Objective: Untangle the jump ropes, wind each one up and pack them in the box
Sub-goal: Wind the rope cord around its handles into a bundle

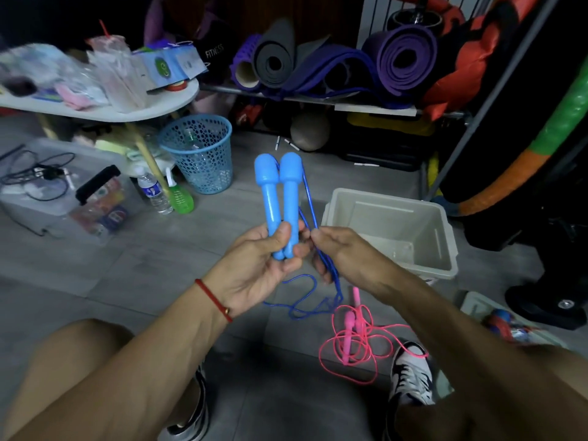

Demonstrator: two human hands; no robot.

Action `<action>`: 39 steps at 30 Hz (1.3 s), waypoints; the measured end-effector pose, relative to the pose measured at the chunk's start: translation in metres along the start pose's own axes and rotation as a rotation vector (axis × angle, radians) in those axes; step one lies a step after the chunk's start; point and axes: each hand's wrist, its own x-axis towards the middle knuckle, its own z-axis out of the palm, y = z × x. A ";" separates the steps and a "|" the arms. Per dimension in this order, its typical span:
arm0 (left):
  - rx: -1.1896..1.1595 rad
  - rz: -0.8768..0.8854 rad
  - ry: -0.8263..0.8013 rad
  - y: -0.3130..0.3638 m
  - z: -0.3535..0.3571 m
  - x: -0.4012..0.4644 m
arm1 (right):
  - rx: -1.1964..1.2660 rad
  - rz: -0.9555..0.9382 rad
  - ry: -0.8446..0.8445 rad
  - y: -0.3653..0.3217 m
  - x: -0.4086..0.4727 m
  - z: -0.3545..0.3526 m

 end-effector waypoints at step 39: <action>1.665 -0.341 -0.443 -0.058 -0.028 -0.019 | -1.086 -0.521 -0.051 -0.019 -0.028 -0.023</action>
